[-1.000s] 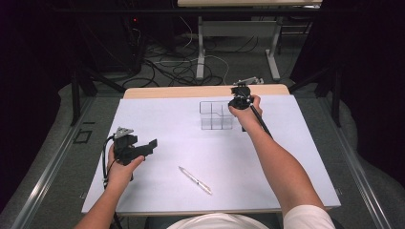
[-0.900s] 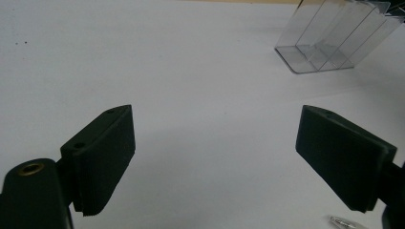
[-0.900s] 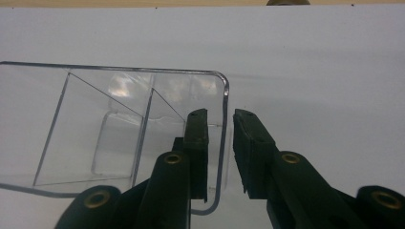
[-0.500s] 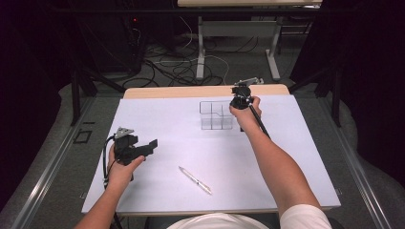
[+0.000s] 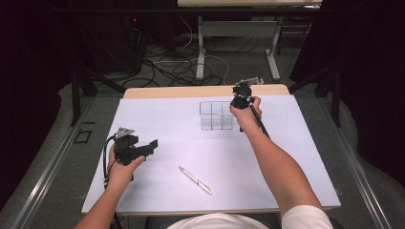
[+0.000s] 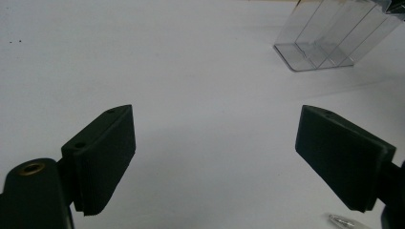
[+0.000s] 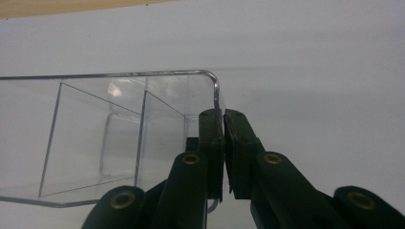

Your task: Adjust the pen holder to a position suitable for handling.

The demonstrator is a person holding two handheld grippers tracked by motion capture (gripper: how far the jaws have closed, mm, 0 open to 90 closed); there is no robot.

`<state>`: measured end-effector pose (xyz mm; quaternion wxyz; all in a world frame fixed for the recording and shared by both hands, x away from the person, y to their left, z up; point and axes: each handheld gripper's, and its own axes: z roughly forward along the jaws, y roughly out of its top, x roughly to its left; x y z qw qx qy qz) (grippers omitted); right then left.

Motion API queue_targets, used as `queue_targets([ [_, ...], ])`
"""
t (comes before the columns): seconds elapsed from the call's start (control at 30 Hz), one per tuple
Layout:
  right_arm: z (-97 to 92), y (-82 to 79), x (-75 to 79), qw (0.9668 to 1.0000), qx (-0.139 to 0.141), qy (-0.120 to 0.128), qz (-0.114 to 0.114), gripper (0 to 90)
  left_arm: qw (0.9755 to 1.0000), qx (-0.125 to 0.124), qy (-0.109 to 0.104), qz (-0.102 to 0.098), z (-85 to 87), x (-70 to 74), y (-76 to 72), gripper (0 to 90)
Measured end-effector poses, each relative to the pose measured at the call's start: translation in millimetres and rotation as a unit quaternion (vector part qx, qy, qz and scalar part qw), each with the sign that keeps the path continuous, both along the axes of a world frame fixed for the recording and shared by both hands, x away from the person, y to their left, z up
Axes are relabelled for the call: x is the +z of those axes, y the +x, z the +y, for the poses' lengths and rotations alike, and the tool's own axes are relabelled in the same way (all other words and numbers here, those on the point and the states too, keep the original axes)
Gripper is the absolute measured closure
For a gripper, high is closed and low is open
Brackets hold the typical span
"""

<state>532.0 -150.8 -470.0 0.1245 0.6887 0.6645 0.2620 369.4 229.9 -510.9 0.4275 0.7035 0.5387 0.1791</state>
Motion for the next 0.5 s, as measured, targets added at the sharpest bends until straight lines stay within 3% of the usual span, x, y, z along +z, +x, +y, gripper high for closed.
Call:
queue_targets([
  [0.5,1.3,-22.5,2.3,0.9994,0.03,0.008,0.016,86.4,1.0,-0.001,0.004,0.003,-0.6,0.4,-0.4,13.8],
])
